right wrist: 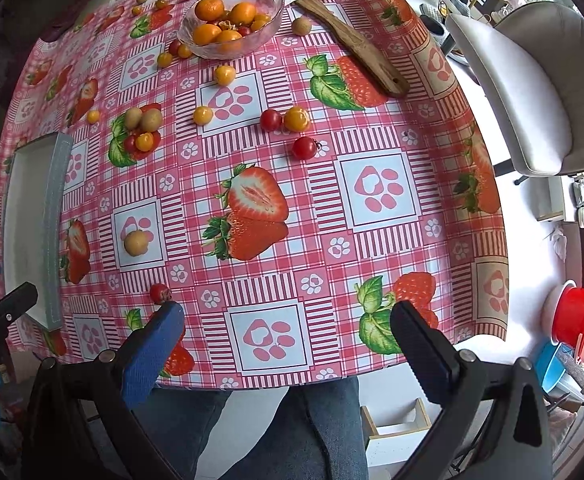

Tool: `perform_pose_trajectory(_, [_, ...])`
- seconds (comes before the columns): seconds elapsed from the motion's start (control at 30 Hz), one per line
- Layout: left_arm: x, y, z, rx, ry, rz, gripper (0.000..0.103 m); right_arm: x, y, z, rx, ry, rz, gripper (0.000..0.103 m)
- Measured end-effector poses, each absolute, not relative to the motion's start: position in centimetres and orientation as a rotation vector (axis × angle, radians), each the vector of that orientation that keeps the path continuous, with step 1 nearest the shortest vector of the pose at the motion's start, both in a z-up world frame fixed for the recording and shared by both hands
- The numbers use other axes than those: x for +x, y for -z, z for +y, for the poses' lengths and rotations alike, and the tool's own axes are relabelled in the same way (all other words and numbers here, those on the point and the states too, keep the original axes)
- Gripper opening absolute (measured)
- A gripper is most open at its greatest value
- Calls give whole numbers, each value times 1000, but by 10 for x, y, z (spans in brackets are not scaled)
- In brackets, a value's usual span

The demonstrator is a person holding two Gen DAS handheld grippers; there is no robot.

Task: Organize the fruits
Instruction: 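Move both tools toward the loose fruits on the tablecloth, then grasp a brown round fruit with the left tool while the right tool grasps a red cherry tomato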

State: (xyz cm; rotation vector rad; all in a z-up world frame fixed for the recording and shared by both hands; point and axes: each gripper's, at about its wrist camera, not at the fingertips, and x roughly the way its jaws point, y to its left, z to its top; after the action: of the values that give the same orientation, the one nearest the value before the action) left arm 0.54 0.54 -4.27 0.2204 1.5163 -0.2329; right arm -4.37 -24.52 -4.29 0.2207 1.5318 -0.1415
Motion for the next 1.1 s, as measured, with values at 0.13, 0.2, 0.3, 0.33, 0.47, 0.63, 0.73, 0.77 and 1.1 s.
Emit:
perform_pose_trajectory(0.13, [6,61,-6,211,249,1532,103,-48,59,-251,271,177,1553,103])
perform_pose_trajectory(0.2, [7,72,-15,206,260,1527,103,-48,67,-254,282,197,1560,103])
perform_pose_trajectory(0.3, [9,88,-28,216,257,1520,103,-41,79,-257,283,216,1560,103])
perform_pose_trajectory(0.33, [10,93,-33,219,258,1516,103,-37,82,-258,279,222,1552,103])
perform_pose_trajectory(0.47, [14,111,-50,234,248,1505,103,-16,91,-265,266,226,1510,103])
perform_pose_trajectory(0.63, [18,127,-67,256,218,1483,103,10,105,-276,246,231,1473,102])
perform_pose_trajectory(0.73, [19,134,-75,269,207,1474,98,25,111,-284,232,236,1446,97])
perform_pose_trajectory(0.77, [20,138,-76,277,201,1472,88,29,113,-286,231,233,1442,94])
perform_pose_trajectory(1.1, [26,141,-80,203,222,1463,63,49,138,-290,190,215,1450,62])
